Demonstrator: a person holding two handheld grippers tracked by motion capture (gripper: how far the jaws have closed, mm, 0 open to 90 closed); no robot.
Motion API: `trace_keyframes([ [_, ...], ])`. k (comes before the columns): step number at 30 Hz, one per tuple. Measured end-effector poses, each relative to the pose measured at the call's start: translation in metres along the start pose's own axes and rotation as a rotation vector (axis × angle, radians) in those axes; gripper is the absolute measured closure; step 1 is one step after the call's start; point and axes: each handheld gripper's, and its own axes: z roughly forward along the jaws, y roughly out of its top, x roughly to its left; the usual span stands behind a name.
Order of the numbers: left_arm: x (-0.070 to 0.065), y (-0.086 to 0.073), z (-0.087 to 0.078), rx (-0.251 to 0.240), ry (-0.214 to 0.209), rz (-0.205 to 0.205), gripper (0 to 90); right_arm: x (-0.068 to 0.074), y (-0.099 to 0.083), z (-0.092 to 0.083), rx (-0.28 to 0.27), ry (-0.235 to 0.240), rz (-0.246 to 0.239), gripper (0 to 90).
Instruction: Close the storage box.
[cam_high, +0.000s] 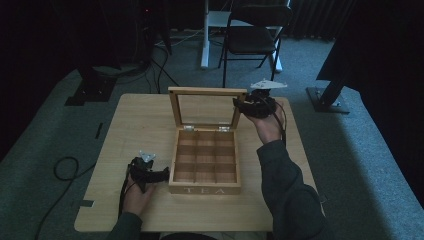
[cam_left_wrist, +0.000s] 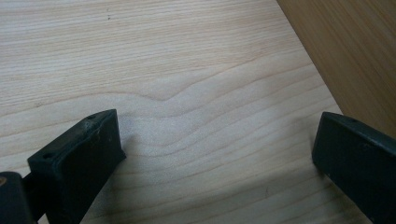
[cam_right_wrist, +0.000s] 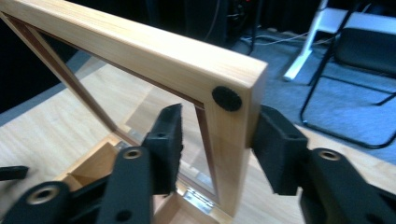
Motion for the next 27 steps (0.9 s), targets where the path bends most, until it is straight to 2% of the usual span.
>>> trace_keyframes([
  [3,0.0,0.0,0.0,0.0,0.0,0.0,1.6,0.001,0.003,-0.007,-0.01,-0.004,0.001,54.2],
  [8,0.0,0.0,0.0,0.0,0.0,0.0,1.6,0.005,0.004,-0.01,0.013,-0.016,-0.041,54.0],
  [19,0.0,0.0,0.0,0.0,0.0,0.001,1.6,0.009,-0.001,-0.017,0.03,0.009,-0.025,52.4],
  [27,0.0,0.0,0.0,0.0,0.0,0.001,1.6,0.014,-0.007,-0.024,0.035,-0.015,-0.04,51.8],
])
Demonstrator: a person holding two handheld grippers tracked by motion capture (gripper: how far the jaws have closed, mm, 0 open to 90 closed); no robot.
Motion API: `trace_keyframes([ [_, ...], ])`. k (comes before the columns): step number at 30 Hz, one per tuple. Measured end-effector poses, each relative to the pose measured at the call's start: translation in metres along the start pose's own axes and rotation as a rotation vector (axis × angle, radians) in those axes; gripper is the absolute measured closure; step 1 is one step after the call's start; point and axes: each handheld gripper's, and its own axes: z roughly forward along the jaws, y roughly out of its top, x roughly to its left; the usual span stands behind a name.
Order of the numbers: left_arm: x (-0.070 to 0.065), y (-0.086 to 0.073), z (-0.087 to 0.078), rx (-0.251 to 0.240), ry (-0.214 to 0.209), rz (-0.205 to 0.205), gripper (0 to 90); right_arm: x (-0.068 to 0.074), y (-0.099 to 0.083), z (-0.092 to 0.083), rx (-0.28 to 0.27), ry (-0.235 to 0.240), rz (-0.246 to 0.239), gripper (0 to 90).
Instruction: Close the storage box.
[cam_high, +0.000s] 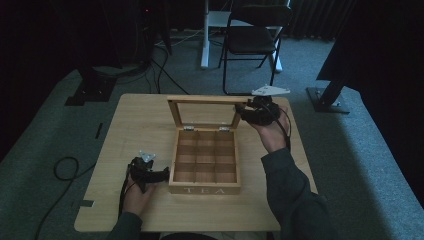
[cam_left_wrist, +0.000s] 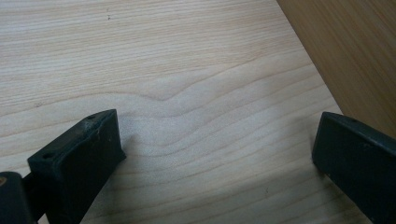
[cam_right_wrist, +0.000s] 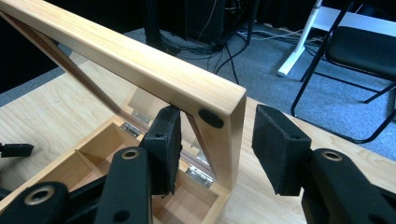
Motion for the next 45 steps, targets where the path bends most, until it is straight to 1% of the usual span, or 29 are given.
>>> trace_keyframes([
  [5,0.0,0.0,0.0,0.0,0.0,0.0,1.6,0.004,-0.004,-0.004,0.004,-0.005,0.016,49.3],
  [13,0.0,0.0,0.0,-0.001,0.001,-0.002,1.6,0.015,-0.011,-0.009,0.014,-0.007,-0.016,47.2],
  [21,0.0,0.0,0.0,0.001,0.0,0.0,1.6,0.021,-0.019,-0.013,0.016,0.004,-0.009,47.1],
  [26,0.0,0.0,0.0,0.001,-0.001,-0.001,1.6,0.026,-0.025,-0.017,0.017,0.013,-0.015,46.9],
  [33,0.0,0.0,0.0,0.0,0.0,0.0,1.6,0.028,-0.033,-0.019,0.011,0.023,-0.008,46.2],
  [36,0.0,0.0,0.0,0.0,0.0,0.0,1.6,0.03,-0.036,-0.021,0.014,0.024,-0.009,46.1],
  [43,0.0,0.0,0.0,0.0,0.001,0.001,1.6,0.037,-0.046,-0.025,0.013,0.013,-0.028,45.9],
  [45,0.0,0.0,0.0,0.0,0.001,0.001,1.6,0.039,-0.05,-0.026,0.012,0.016,-0.024,45.6],
])
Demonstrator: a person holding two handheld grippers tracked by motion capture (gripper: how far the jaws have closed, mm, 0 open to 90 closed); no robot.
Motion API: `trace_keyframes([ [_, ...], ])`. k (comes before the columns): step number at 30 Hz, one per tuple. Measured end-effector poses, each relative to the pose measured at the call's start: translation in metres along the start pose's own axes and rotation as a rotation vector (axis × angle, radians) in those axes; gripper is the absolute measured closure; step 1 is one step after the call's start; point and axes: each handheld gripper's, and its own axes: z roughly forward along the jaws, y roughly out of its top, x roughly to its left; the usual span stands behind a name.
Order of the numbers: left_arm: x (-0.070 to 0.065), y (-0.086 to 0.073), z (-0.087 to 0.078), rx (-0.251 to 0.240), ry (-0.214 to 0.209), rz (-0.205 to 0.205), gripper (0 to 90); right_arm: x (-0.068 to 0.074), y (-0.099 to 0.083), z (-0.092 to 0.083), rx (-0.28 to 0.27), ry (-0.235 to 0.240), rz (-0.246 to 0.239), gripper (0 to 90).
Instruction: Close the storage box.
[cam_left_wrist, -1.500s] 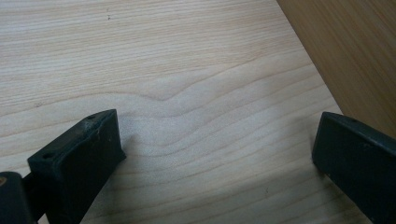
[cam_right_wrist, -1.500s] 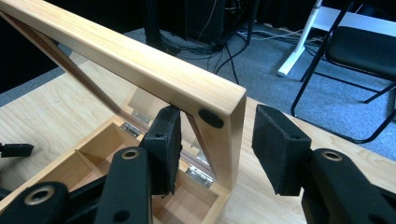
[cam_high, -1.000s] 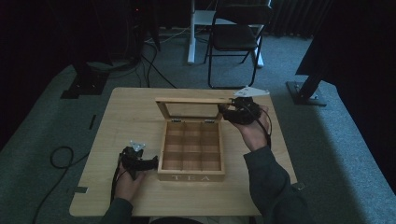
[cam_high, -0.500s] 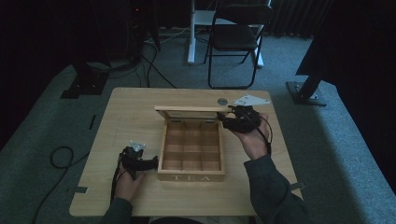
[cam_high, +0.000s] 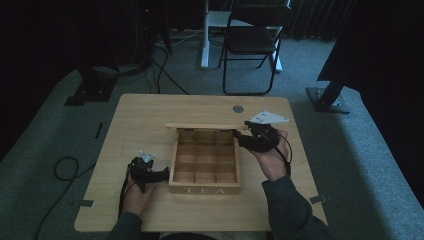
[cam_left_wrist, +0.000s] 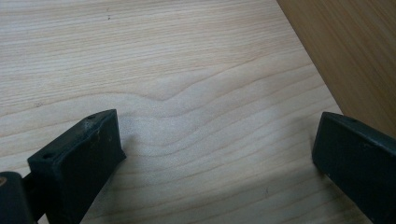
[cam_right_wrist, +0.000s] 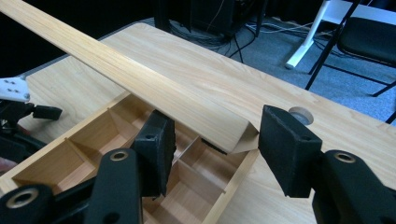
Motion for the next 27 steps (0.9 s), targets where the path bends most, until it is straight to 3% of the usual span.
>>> trace_keyframes([
  [27,0.0,0.0,0.0,-0.006,0.001,-0.005,1.6,0.012,-0.03,-0.009,0.014,0.031,0.013,43.2],
])
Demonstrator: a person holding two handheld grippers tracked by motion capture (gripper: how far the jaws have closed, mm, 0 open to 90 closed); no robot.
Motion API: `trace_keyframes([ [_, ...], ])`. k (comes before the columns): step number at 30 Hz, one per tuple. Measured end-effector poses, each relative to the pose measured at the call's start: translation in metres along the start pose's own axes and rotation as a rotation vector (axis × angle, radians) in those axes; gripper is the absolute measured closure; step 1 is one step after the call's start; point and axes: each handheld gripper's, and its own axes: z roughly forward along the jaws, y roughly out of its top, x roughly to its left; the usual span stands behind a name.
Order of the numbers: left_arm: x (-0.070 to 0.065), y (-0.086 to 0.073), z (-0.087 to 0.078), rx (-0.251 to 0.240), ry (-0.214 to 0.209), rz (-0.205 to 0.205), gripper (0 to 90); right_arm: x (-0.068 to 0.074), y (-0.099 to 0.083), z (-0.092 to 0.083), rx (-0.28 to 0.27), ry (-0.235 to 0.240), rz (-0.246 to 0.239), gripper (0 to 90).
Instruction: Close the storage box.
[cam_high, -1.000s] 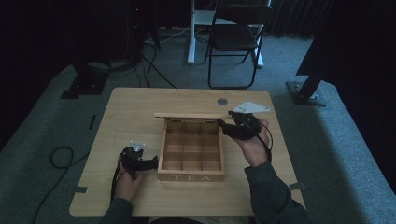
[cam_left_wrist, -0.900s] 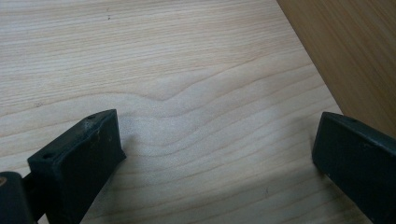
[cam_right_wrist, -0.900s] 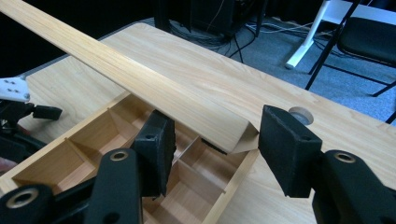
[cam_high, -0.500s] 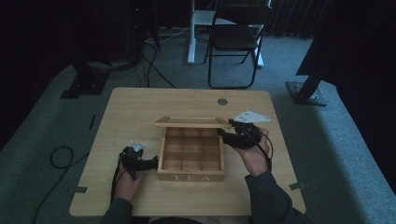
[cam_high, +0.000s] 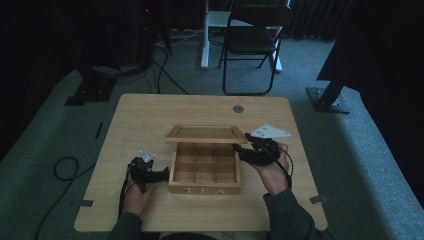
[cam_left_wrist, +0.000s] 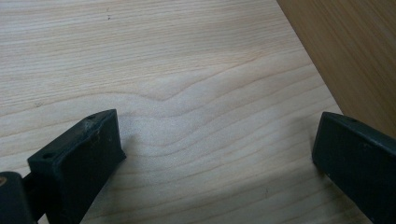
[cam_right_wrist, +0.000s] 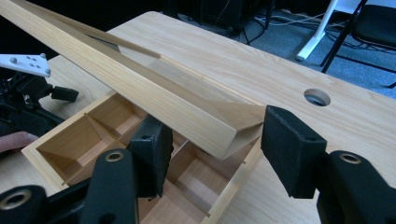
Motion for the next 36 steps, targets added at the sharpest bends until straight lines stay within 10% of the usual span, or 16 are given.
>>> trace_keyframes([
  [36,0.0,0.0,0.0,0.004,-0.001,-0.001,1.6,0.011,-0.032,-0.001,0.013,0.012,0.023,42.1],
])
